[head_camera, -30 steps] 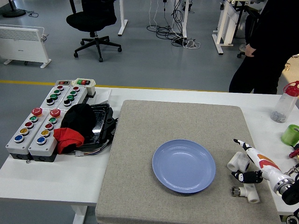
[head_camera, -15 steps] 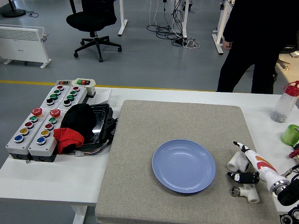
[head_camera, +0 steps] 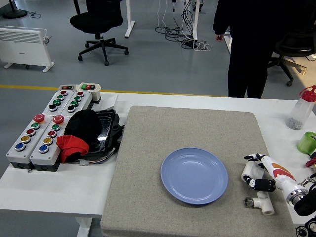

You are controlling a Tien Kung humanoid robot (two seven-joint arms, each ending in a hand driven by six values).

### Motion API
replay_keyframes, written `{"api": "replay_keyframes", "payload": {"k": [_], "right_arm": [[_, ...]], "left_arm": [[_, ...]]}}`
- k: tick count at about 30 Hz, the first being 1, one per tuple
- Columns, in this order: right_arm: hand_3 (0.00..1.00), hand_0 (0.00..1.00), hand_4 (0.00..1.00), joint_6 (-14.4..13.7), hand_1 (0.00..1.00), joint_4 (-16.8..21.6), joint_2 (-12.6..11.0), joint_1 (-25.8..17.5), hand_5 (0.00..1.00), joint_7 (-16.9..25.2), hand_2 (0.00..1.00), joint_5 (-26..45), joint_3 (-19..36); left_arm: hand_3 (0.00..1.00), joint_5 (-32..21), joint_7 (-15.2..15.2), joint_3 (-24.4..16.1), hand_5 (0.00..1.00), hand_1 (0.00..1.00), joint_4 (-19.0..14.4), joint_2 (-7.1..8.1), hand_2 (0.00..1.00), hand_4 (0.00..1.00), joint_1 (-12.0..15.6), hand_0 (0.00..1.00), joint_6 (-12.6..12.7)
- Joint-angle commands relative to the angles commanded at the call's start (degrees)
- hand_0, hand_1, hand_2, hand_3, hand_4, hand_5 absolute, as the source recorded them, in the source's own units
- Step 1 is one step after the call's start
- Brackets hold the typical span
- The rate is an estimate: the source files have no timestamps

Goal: Pick pipe place plate twice

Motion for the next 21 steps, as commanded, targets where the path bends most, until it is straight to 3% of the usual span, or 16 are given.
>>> {"api": "replay_keyframes", "payload": {"k": [10, 18, 21], "right_arm": [[0.712, 0.291, 0.525, -0.48, 0.449, 1.67, -0.25, 0.06, 0.223, 0.21, 0.603, 0.58, 0.59], [0.708, 0.299, 0.526, -2.21, 0.454, 7.99, 0.25, 1.49, 0.22, 0.77, 0.603, 1.93, -2.63], [0.708, 0.299, 0.526, -7.33, 0.454, 10.58, 1.6, 3.23, 0.22, 1.63, 0.603, 0.48, -7.89]], "left_arm": [[0.655, -0.12, -0.08, 0.06, 0.998, 0.742, 0.03, 0.02, 0.721, 0.4, -0.17, 0.722, -0.02], [0.655, -0.2, -0.1, 0.08, 0.998, 0.742, 0.04, 0.07, 0.721, 0.399, -0.22, 0.722, -0.05], [0.655, -0.35, -0.13, 0.15, 0.998, 0.742, 0.06, 0.05, 0.721, 0.399, -0.2, 0.722, -0.03]]}}
